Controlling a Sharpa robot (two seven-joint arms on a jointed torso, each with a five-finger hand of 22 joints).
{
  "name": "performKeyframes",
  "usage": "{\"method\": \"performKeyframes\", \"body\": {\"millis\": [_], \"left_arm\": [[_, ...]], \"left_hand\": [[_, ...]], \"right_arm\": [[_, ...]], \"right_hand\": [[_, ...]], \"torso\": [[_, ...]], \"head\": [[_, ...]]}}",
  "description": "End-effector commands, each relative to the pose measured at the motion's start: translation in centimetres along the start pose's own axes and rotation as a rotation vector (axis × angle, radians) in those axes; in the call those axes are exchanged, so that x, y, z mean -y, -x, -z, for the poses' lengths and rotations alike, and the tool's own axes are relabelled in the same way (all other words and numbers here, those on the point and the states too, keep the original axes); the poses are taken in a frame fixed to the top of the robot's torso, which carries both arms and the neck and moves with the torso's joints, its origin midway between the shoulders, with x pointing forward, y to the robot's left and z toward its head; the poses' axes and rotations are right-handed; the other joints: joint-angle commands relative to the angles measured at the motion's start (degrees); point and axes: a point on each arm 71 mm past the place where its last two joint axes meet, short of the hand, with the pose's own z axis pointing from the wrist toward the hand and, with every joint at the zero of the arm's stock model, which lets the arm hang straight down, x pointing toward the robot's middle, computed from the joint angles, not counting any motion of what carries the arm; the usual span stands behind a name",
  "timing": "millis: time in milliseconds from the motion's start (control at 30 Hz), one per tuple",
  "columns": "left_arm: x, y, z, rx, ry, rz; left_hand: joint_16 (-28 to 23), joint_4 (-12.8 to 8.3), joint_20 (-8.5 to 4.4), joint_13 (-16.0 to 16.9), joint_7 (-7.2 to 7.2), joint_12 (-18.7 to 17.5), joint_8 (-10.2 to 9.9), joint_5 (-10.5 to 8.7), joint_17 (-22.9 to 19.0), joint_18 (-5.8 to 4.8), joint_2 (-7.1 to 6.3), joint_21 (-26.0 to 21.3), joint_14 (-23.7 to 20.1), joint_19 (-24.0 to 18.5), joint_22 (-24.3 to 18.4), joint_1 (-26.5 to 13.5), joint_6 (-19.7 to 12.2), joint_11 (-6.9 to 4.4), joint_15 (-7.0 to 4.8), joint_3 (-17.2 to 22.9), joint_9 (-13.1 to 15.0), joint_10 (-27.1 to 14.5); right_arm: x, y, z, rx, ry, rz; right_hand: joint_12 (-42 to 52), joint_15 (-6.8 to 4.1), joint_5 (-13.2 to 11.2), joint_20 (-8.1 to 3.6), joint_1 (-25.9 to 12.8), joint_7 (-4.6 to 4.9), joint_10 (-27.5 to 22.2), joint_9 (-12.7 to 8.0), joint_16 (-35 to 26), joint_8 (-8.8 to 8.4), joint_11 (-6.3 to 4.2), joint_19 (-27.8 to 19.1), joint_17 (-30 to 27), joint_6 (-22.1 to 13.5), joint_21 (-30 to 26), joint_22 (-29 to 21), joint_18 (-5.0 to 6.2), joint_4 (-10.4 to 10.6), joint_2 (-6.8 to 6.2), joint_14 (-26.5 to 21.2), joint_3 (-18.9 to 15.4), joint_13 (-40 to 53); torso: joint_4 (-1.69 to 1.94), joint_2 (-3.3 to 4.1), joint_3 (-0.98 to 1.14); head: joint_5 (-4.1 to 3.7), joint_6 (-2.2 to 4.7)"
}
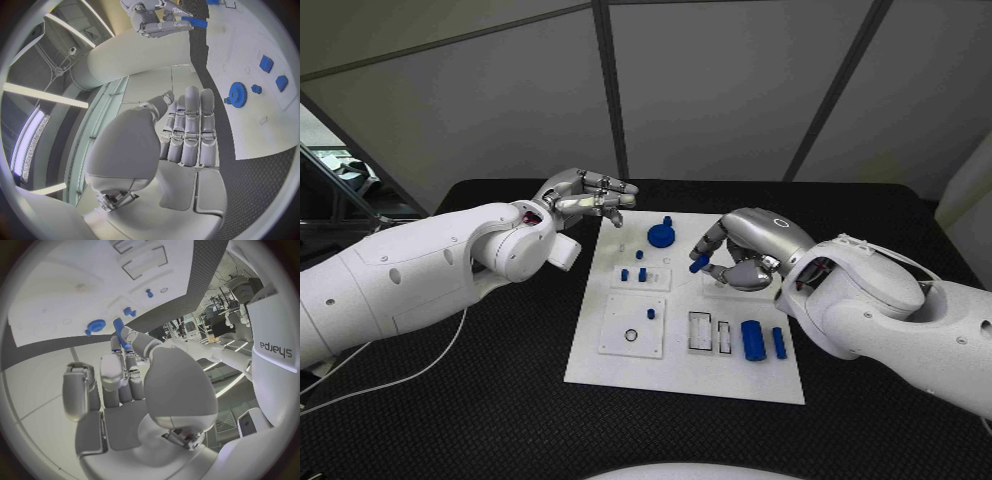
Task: Assemble the parts on the task board
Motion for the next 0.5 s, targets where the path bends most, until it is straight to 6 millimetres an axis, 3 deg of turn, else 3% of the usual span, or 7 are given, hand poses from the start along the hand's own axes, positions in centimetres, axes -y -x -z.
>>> {"method": "performKeyframes", "body": {"millis": [33, 167, 267, 500], "left_arm": [[0.1, -0.2, -0.1, -0.013, -0.005, 0.008], [0.1, -0.4, -0.2, -0.017, -0.007, 0.009], [0.1, -0.5, -0.3, -0.019, -0.008, 0.01], [0.1, -0.7, -0.4, -0.023, -0.01, 0.011]], "left_hand": [[-0.22, -0.21, 0.2, 0.05, 0.28, -0.13, -0.24, -0.13, -0.09, -0.3, 0.47, -0.33, 0.18, 0.13, -0.05, 0.11, -0.06, 0.28, 0.18, -0.08, 0.1, -0.2], [-0.22, -0.21, 0.2, 0.05, 0.28, -0.13, -0.24, -0.13, -0.09, -0.3, 0.47, -0.33, 0.18, 0.13, -0.05, 0.11, -0.06, 0.28, 0.18, -0.08, 0.1, -0.2], [-0.22, -0.21, 0.2, 0.05, 0.28, -0.13, -0.24, -0.13, -0.09, -0.3, 0.47, -0.33, 0.18, 0.13, -0.05, 0.11, -0.06, 0.28, 0.18, -0.08, 0.1, -0.2], [-0.32, -0.26, 0.21, 0.08, 0.29, -0.14, -0.25, -0.13, -0.11, -0.29, 0.55, -0.4, 0.2, 0.14, -0.09, 0.15, -0.08, 0.29, 0.18, -0.08, 0.11, -0.24]], "right_arm": [[-1.9, 0.1, -0.6, 0.028, 0.065, -0.07], [-4.1, -0.9, -1.6, 0.008, 0.132, -0.113], [-5.7, -2.8, -2.1, -0.04, 0.181, -0.135], [-7.0, -6.3, -2.5, -0.135, 0.223, -0.155]], "right_hand": [[-0.37, -0.49, 0.05, -0.44, -0.62, -0.02, 1.9, 0.09, 0.29, -0.03, -1.48, 2.62, 0.01, 0.55, 0.29, 9.37, -0.99, 0.22, -0.1, 0.84, 0.22, 0.03], [-0.43, -0.49, 0.06, -0.44, -0.7, -0.01, 1.88, 0.09, 0.29, -0.08, -1.47, 2.59, -0.03, 0.53, 0.25, 9.33, -0.97, 0.27, -0.11, 0.83, 0.22, 0.04], [-0.56, -0.48, 0.06, -0.45, -0.8, 0.0, 1.83, 0.08, 0.2, -0.16, -1.45, 2.56, -0.21, 0.47, 0.2, 9.29, -0.96, 0.34, -0.09, 0.79, 0.25, 0.03], [-0.78, -0.48, 0.04, -0.45, -0.93, 0.03, 1.69, 0.07, 0.02, -0.32, -1.41, 2.49, -0.55, 0.32, 0.1, 9.17, -0.92, 0.4, -0.14, 0.71, 0.3, 0.01]], "torso": [[0.04, 0.08, -0.01], [0.12, 0.09, -0.03], [0.17, 0.08, -0.04], [-0.01, 0.12, -0.03]], "head": [[0.23, -0.15], [0.52, -0.37], [0.94, -0.59], [1.8, -0.87]]}}
